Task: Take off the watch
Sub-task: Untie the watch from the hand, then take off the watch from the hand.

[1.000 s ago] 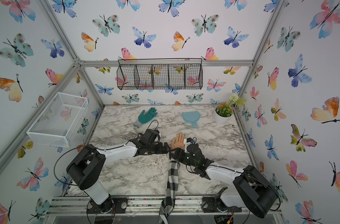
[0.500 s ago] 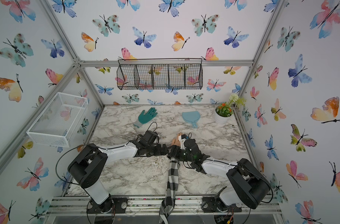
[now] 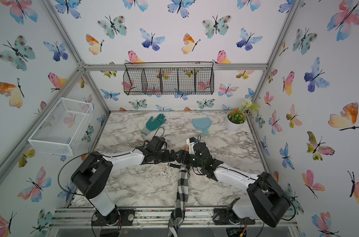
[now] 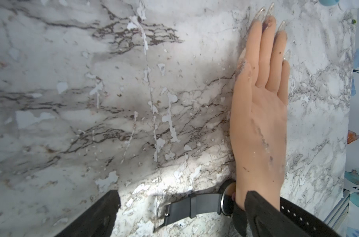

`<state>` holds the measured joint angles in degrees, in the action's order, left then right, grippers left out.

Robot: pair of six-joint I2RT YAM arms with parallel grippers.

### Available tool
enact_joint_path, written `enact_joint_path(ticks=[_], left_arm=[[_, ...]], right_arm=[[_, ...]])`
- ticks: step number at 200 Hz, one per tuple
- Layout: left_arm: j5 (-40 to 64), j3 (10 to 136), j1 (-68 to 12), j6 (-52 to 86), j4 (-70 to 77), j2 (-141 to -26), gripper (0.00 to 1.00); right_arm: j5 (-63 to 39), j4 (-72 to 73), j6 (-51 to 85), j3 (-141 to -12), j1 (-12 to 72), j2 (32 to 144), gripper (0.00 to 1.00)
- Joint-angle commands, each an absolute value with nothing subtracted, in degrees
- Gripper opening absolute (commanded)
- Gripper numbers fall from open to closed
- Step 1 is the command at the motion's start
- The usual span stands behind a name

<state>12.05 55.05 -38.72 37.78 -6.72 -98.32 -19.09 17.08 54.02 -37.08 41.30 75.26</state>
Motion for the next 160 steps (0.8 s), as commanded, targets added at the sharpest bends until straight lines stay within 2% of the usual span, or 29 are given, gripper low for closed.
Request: enact_joint_path(ticks=[1,58,119,160], left_arm=[[12.2,56.0,-38.6,38.0,-7.1,-97.8,0.98],[12.6,55.7,-38.7,37.8,-6.9,-98.0,0.98],[8.8,55.7,-38.6,36.9,-10.5,-97.3,0.99],[3.7,56.5,-37.7,40.0,-16.4,-96.6,0.99]], right_arm=[[-9.9,4.6,49.4,-39.6,41.5,71.5,0.66],[8.2,-17.2,50.8,-41.0,41.5,69.4,0.71],[7.8,-17.1,52.4,-37.5,41.5,70.3,0.70],[0.5,-15.3,37.9,-44.0,41.5,75.6,0.67]])
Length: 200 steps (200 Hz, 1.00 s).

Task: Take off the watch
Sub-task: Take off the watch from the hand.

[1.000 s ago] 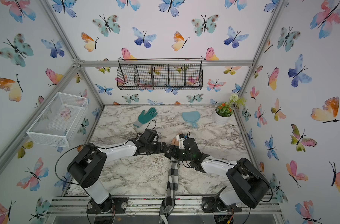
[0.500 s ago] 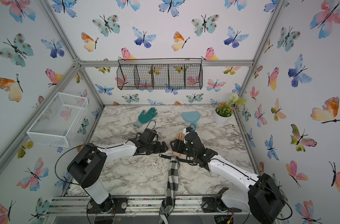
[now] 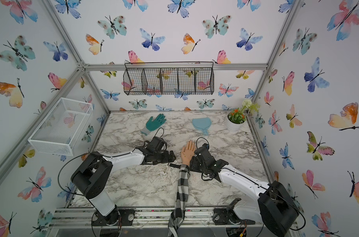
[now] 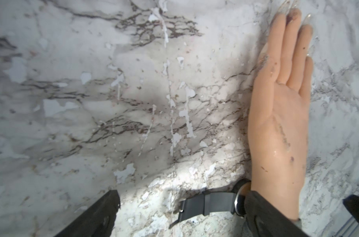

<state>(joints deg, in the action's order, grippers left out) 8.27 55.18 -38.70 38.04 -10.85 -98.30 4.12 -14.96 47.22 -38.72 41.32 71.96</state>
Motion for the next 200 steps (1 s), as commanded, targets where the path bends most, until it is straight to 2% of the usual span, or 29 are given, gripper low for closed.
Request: enact_joint_path(ticks=[1,47,82,106,141,191,200], left_arm=[[3.7,56.4,-37.6,40.0,-16.5,-96.6,0.99],[6.7,56.6,-31.9,41.0,-17.4,-95.6,0.99],[7.9,56.8,-26.2,40.7,-17.7,-93.6,1.00],[10.4,57.6,-24.5,37.8,-18.0,-92.9,0.96],[18.0,57.9,-25.8,33.1,-17.5,-94.2,0.88],[18.7,57.8,-32.9,32.8,-15.8,-97.2,0.82],[19.4,57.4,-33.4,33.5,-14.4,-97.6,0.78]], right_arm=[[0.5,-15.5,37.7,-44.4,41.5,75.8,0.67],[-1.6,-21.0,31.4,-56.6,42.7,86.5,0.61],[1.3,-26.8,33.7,-65.3,45.8,94.3,0.57],[4.7,-30.5,35.5,-70.6,48.1,98.4,0.57],[6.4,-31.2,38.4,-71.5,48.2,99.2,0.58],[8.7,-29.9,39.8,-67.2,48.1,95.4,0.59],[8.6,-29.7,40.2,-66.3,48.0,94.6,0.60]])
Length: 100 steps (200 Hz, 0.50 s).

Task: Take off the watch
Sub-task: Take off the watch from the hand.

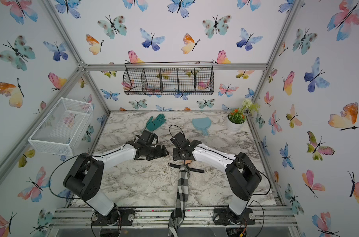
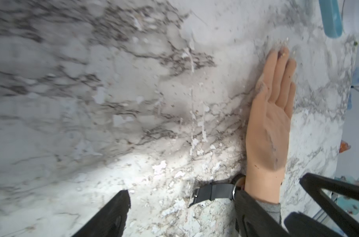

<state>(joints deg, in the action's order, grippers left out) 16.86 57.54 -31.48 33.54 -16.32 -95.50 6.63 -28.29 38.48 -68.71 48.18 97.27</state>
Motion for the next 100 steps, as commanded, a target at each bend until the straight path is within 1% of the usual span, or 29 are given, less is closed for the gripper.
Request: enact_joint_path(ticks=[1,29,100], left_arm=[[19.4,57.3,-33.5,33.6,-14.3,-97.7,0.78],[20.0,56.5,-34.9,34.6,-11.8,-98.7,0.71],[22.1,52.5,-35.2,35.3,-6.6,-99.5,0.64]], right_arm=[[8.6,-29.7,40.3,-66.1,48.0,94.5,0.60],[8.6,-28.7,41.6,-62.9,47.6,92.1,0.60],[8.1,-26.9,42.5,-58.3,45.4,88.0,0.60]])
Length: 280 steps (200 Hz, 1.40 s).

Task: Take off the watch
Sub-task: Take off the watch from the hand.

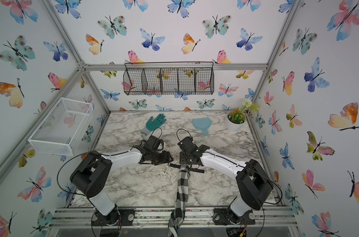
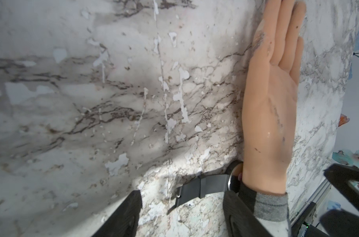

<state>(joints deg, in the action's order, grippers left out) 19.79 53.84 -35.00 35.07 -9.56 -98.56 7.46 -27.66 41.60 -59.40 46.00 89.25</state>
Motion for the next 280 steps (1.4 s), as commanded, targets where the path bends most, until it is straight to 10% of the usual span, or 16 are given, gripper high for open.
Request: enact_joint_path(ticks=[1,175,280], left_arm=[[22.1,52.5,-35.2,35.4,-6.5,-99.5,0.64],[22.7,51.1,-38.2,37.0,-3.6,-102.3,0.46],[21.5,51.8,-38.1,37.4,-4.6,-101.9,0.13]], right_arm=[[8.1,-26.8,42.6,-58.3,45.4,88.0,0.60],[7.5,-25.5,43.5,-56.4,45.1,87.1,0.61],[7.5,-25.2,43.6,-55.6,45.2,86.1,0.61]])
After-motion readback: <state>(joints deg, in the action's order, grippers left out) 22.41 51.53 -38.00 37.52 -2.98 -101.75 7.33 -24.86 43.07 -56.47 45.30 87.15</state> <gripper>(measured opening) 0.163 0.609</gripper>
